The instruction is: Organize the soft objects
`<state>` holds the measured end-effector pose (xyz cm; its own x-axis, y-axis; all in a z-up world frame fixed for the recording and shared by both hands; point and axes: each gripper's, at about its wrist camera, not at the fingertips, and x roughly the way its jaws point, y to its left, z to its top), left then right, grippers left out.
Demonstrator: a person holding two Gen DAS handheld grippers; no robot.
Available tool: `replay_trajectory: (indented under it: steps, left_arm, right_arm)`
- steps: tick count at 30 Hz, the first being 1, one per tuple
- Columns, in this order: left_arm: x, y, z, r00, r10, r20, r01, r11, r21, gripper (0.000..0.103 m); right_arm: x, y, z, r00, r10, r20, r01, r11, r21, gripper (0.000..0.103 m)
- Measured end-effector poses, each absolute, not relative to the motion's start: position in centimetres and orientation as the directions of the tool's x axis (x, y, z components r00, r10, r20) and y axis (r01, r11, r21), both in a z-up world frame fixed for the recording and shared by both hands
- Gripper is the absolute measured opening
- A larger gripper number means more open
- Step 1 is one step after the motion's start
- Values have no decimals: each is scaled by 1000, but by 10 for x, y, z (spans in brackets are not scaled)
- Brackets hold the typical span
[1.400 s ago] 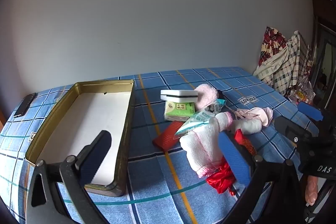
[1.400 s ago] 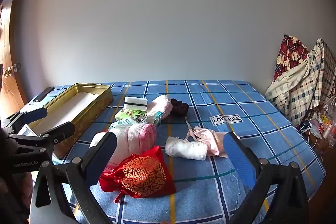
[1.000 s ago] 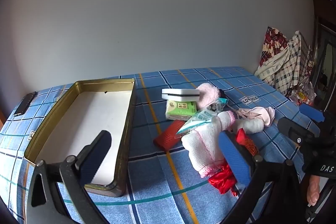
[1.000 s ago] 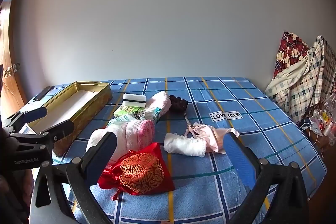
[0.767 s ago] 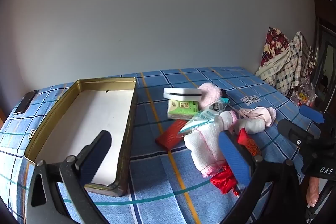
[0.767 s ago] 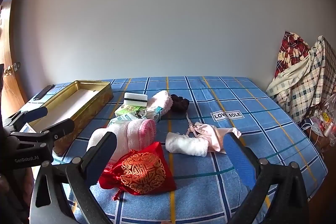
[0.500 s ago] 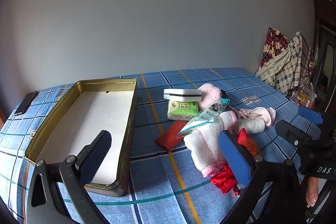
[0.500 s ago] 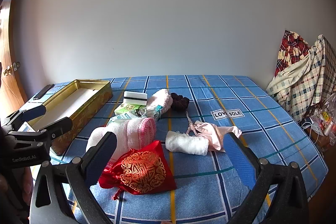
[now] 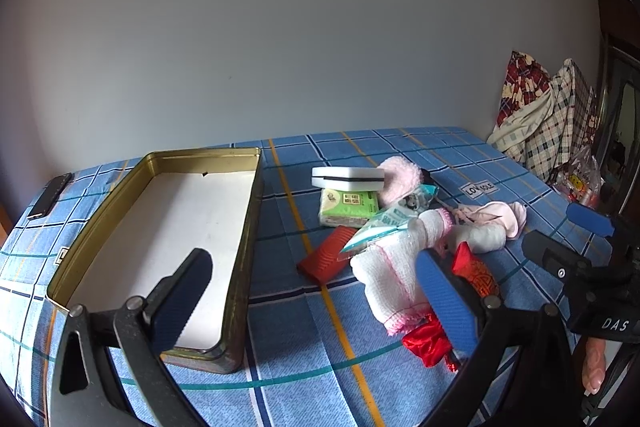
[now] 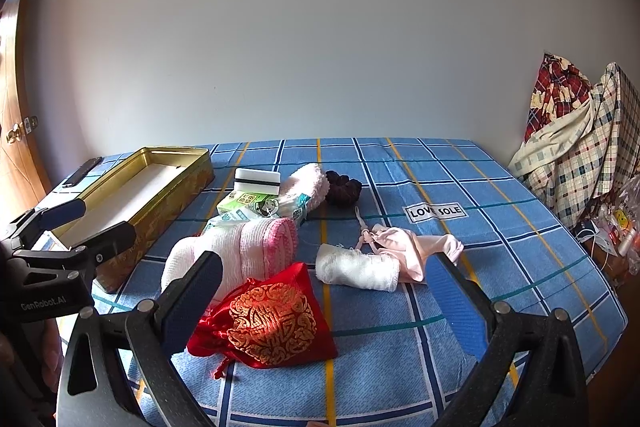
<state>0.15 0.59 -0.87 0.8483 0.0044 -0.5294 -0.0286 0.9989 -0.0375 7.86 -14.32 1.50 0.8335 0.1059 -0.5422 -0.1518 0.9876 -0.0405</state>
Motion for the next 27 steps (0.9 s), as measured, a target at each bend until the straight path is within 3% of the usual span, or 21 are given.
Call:
replay_trajectory:
  steps: [27]
  left_arm:
    - [1, 2, -10, 852, 7, -524, -26, 999, -29, 103]
  right_arm:
    - [80, -146, 12, 827, 113, -551, -154, 988, -28, 103]
